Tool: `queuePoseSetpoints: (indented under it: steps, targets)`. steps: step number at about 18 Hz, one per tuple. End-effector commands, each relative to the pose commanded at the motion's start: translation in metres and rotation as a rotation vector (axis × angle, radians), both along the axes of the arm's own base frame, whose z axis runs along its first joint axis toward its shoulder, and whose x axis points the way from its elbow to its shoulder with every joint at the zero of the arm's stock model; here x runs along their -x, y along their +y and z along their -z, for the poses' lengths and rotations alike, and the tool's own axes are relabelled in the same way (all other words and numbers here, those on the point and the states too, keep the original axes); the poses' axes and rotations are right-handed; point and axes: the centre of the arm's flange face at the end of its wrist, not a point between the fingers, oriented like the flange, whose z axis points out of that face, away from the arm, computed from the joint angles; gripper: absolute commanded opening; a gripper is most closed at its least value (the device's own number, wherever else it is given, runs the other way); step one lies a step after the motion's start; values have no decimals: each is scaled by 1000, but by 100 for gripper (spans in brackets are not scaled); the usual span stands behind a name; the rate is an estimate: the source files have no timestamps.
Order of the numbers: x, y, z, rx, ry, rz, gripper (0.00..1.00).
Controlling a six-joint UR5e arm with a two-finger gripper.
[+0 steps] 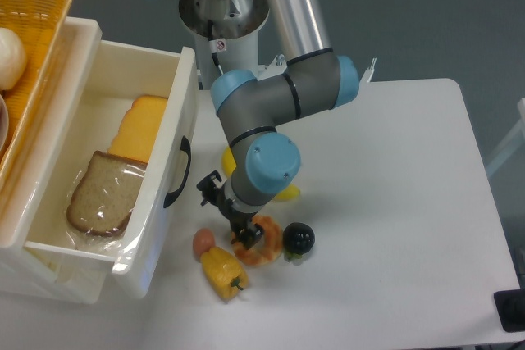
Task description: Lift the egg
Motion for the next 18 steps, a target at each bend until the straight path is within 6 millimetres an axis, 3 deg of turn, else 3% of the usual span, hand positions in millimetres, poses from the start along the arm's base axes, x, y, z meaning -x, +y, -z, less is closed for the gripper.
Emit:
queuePoseSetpoints:
  steps: [13,18]
  targets:
    - [0,11,19,-3,7,-12,100]
    - [1,20,17,-41,26,79,100]
